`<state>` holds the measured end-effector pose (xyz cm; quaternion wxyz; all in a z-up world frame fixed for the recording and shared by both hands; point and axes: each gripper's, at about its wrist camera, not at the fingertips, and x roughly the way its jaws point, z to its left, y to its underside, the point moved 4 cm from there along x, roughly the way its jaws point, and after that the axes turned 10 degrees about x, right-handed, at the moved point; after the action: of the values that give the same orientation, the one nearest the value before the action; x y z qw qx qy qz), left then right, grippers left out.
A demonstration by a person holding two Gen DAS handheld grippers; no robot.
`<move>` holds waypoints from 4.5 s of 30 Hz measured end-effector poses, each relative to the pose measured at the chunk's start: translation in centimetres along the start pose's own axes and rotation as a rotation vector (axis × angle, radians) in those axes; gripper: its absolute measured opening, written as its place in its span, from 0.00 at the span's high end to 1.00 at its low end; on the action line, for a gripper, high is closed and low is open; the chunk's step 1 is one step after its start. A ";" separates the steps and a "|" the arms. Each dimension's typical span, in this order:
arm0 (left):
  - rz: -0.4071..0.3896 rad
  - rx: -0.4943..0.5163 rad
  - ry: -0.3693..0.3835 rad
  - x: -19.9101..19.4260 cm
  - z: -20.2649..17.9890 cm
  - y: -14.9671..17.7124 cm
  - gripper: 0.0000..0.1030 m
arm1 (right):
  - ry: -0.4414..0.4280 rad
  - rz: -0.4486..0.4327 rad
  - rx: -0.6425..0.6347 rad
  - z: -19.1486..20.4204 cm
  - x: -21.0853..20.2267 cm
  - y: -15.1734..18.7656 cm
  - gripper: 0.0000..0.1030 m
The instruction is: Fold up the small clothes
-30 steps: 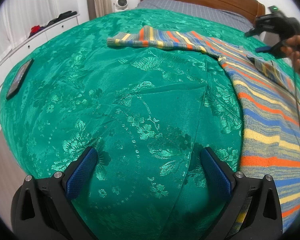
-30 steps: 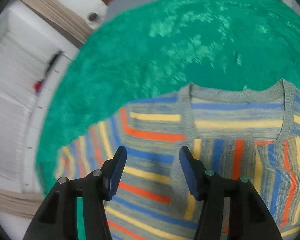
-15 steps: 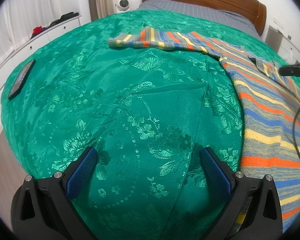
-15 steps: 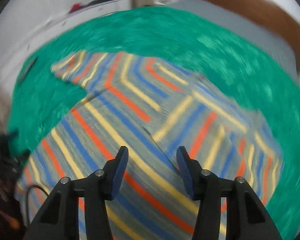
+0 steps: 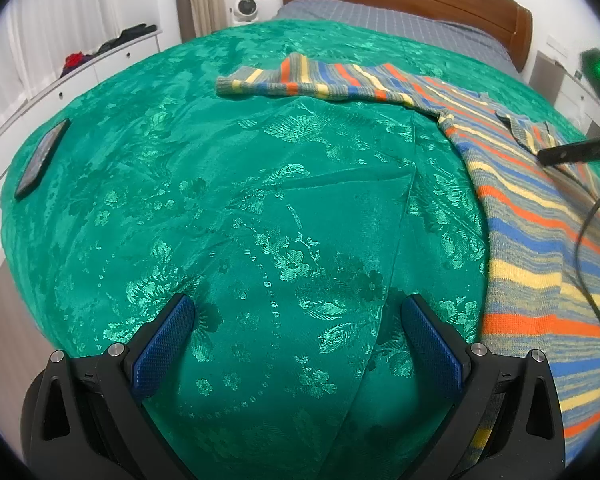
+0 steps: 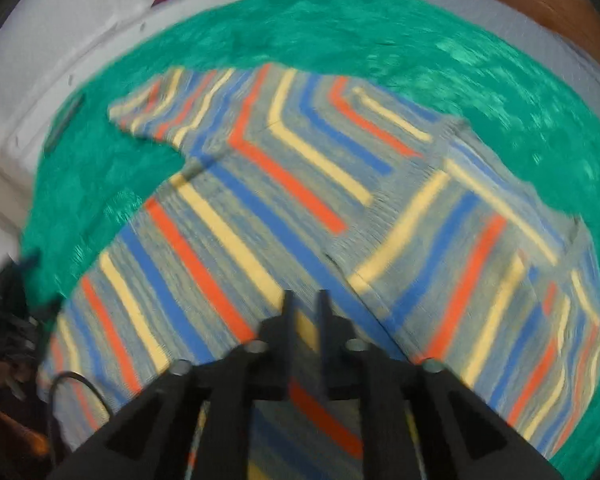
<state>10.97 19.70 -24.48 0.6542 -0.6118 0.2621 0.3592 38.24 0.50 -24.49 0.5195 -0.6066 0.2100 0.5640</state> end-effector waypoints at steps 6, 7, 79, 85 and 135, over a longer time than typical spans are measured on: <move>0.000 -0.002 0.000 0.0 0.0 0.0 0.00 | -0.047 -0.171 0.437 -11.6 -8.2 2.8 0.69; -0.001 -0.002 -0.003 0.1 0.0 -0.1 0.00 | 0.003 -0.188 0.498 -13.9 -9.5 4.0 0.69; 0.139 -0.173 0.088 12.1 14.0 -19.4 1.00 | 0.095 -0.302 0.695 -8.3 -16.2 25.7 0.46; 0.125 -0.179 0.002 9.9 11.8 -20.9 1.00 | 0.106 -0.355 0.686 -7.9 -17.4 26.2 0.46; -0.005 0.332 -0.021 -0.6 -8.3 -13.1 0.09 | 0.087 -0.247 0.424 -2.8 -11.7 11.9 0.46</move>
<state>21.74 11.43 -16.92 0.7499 -0.4920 0.3094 0.3159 26.28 -10.27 -19.09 0.6907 -0.5289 0.2697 0.4129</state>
